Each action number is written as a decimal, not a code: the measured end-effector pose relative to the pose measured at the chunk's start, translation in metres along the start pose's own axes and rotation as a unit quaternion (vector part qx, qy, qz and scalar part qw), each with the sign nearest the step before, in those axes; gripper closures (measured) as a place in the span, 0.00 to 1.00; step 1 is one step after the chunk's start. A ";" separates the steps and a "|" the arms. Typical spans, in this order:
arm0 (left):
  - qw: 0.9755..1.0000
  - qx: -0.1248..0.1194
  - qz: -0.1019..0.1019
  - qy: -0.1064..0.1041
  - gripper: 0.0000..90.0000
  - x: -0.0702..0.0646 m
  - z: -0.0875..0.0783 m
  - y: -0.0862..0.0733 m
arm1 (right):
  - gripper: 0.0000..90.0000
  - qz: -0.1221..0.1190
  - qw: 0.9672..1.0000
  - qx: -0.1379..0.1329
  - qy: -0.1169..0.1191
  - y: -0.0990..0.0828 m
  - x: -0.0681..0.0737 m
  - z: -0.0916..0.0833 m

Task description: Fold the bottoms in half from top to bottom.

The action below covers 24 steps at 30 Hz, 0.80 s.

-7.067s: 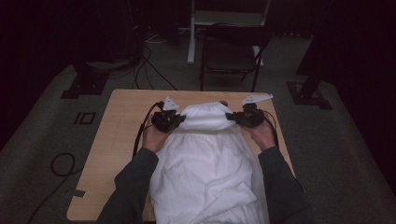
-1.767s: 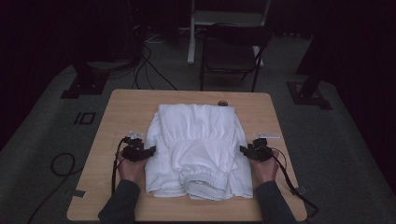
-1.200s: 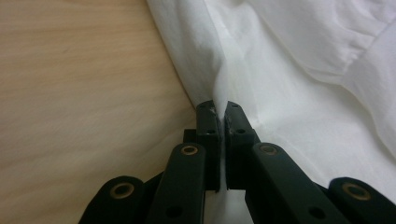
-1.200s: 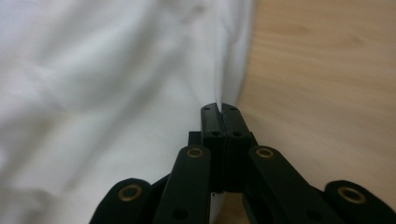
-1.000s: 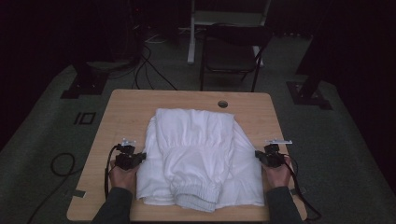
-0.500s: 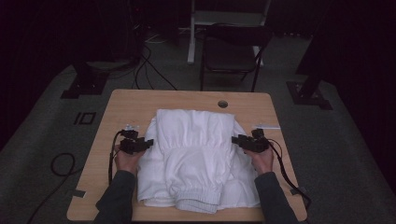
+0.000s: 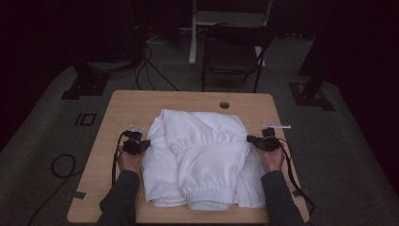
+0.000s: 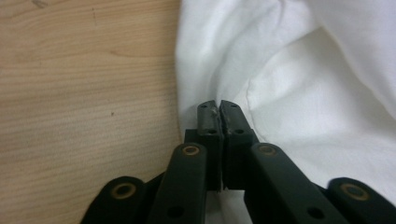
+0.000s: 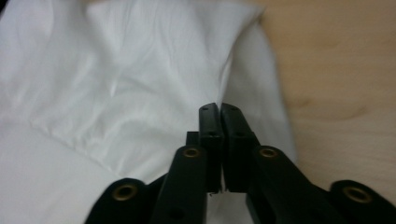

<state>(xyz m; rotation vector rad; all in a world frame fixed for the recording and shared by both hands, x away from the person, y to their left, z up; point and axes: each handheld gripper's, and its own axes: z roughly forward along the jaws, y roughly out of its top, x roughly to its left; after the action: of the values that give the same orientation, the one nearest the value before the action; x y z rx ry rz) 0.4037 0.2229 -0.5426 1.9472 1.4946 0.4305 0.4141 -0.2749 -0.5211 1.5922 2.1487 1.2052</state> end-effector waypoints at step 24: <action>0.992 0.047 0.110 -0.045 0.65 -0.093 -0.077 -0.100 | 0.82 0.000 0.993 0.062 0.103 -0.033 0.033 0.005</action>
<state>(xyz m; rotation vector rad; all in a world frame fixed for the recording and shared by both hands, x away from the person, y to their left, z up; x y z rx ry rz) 0.2552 0.1726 -0.5399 2.1875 1.2688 0.3655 0.3804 -0.2462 -0.5379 1.5786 2.3928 1.3115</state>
